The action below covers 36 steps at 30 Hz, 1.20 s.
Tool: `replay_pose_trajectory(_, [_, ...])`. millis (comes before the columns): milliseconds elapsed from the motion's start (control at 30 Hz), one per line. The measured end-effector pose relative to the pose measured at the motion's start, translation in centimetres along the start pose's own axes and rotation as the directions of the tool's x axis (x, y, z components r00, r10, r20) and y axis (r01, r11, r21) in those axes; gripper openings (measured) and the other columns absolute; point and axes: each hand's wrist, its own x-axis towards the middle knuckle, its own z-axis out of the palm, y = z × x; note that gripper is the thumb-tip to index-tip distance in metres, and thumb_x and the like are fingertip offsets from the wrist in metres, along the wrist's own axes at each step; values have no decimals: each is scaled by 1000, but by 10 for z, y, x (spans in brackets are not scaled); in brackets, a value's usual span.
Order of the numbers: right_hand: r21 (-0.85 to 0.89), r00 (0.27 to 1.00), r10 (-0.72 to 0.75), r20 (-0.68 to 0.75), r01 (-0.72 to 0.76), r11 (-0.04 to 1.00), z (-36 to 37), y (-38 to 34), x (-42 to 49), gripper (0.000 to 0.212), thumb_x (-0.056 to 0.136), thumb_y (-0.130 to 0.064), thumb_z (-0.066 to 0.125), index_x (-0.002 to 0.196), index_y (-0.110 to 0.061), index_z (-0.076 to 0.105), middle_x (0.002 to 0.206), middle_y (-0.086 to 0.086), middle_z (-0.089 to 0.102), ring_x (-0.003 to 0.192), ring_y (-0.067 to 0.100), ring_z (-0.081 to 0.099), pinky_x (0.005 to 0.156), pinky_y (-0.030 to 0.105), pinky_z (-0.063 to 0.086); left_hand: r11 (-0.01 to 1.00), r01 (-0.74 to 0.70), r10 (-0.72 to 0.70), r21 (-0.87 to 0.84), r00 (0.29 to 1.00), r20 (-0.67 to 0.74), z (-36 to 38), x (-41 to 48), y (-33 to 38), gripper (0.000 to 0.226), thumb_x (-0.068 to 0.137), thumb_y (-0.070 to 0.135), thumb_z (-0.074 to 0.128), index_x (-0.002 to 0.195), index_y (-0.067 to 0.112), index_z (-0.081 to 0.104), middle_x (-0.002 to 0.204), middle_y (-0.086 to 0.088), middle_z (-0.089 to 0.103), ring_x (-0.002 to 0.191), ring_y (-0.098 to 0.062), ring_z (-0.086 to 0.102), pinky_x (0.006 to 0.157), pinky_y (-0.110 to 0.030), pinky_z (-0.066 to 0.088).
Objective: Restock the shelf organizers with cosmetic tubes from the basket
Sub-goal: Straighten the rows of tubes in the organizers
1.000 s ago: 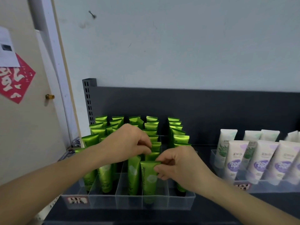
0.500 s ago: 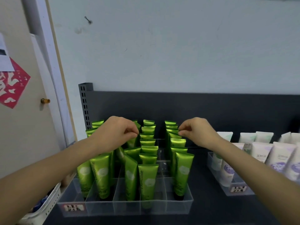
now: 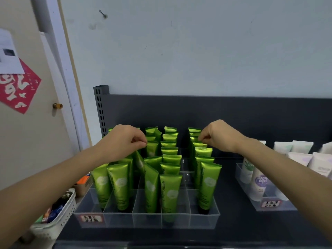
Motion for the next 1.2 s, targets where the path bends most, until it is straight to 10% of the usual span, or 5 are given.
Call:
replay_pose_trajectory(833, [273,995,-63,-80,82,959,-11,-89,7,15,88,-22,65,100,-21,74,97,-12,71,84,-4,62,80,14,51,951,84,-161,296,956,245,-3,16,-22,35,76,46,71,102,22,67,96,5,67,87,-16,61,77,-35,55])
replay_pose_trajectory(1200, [296,996,-41,-75,62,953,-8,-92,5,14,88,-25,65,98,-24,74,93,-14,71,85,-4,63,77,7,48,1000,10,-12,15,988,155,1,21,-15,8,82,24,71,86,19,74,77,13,64,74,-5,60,69,-24,50])
